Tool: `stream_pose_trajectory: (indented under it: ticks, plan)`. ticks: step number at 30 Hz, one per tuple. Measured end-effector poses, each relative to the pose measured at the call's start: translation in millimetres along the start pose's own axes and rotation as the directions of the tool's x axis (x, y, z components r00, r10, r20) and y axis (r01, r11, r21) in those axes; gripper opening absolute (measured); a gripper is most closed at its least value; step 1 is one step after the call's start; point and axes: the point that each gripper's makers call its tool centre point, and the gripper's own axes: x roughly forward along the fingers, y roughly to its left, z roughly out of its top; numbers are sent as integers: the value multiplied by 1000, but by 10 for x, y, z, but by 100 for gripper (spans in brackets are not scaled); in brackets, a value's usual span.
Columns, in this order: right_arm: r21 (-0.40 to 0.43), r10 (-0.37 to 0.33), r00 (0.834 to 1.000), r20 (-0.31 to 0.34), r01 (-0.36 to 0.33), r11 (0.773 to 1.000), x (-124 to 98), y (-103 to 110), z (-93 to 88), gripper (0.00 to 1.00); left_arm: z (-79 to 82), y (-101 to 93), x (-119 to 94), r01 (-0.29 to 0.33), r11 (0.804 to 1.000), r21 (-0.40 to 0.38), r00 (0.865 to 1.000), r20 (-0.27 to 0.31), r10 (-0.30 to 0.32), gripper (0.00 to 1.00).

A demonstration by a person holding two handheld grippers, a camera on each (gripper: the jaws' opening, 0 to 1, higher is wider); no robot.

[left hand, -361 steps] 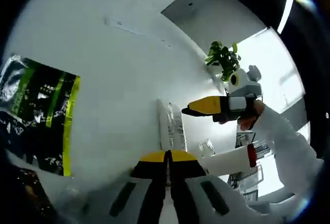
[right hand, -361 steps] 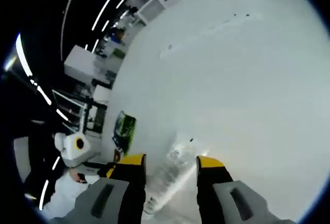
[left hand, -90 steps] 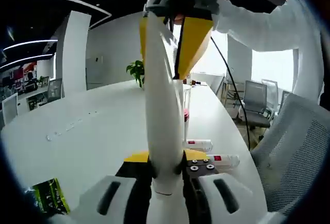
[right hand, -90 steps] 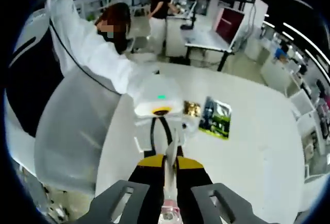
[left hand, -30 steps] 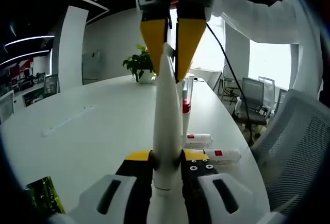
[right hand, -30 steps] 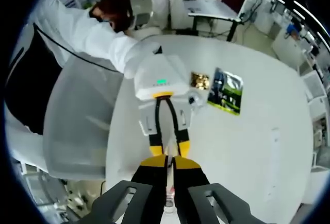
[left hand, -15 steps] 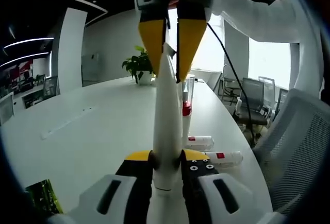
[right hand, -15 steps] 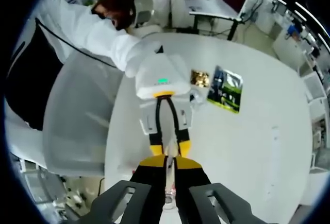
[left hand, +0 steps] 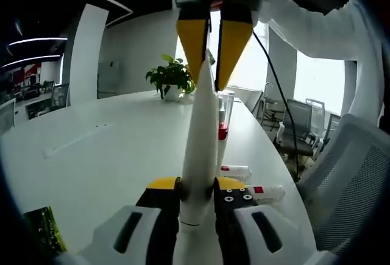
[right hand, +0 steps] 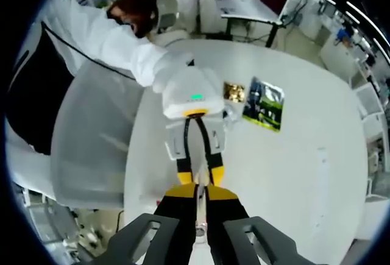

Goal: Arrange the skincare products in the storage area until every visible bottle or jar stands upright without overlapping.

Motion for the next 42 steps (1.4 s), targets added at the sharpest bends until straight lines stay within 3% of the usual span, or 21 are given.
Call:
stream_pose_trajectory:
  ticks: [9, 18, 25, 29, 34, 36, 37, 42]
  plan:
    - [-35, 21, 1000, 4, -21, 999, 2, 40, 7, 0, 1, -27, -5, 9, 1000, 28, 1000, -1, -9, 20]
    - [-54, -12, 1000, 29, 13, 998, -53, 13, 26, 0, 35, -39, 9, 0, 999, 33, 1000, 11, 0, 26]
    - [-50, -34, 998, 59, 37, 998, -102, 6, 28, 10, 71, -16, -86, -20, 999, 36, 1000, 6, 20, 32]
    - [-143, -54, 996, 65, 63, 988, -94, 13, 28, 4, 123, -2, -161, -37, 999, 35, 999, 5, 36, 36]
    - [-86, -86, 990, 108, 96, 992, -101, -49, 92, 0, 179, 9, -275, -77, 996, 42, 997, 0, 77, 51]
    - [-71, -108, 985, 133, 118, 990, -121, -72, 116, 0, 171, 35, -336, -103, 992, 71, 994, -17, 105, 50]
    - [-13, -135, 981, 140, 139, 990, -131, -100, 119, 0, 164, 53, -369, -117, 991, 69, 993, -24, 119, 48]
    - [-8, -116, 977, 178, 119, 993, -141, -28, 160, 0, 167, 82, -484, -149, 987, 63, 988, -31, 151, 47]
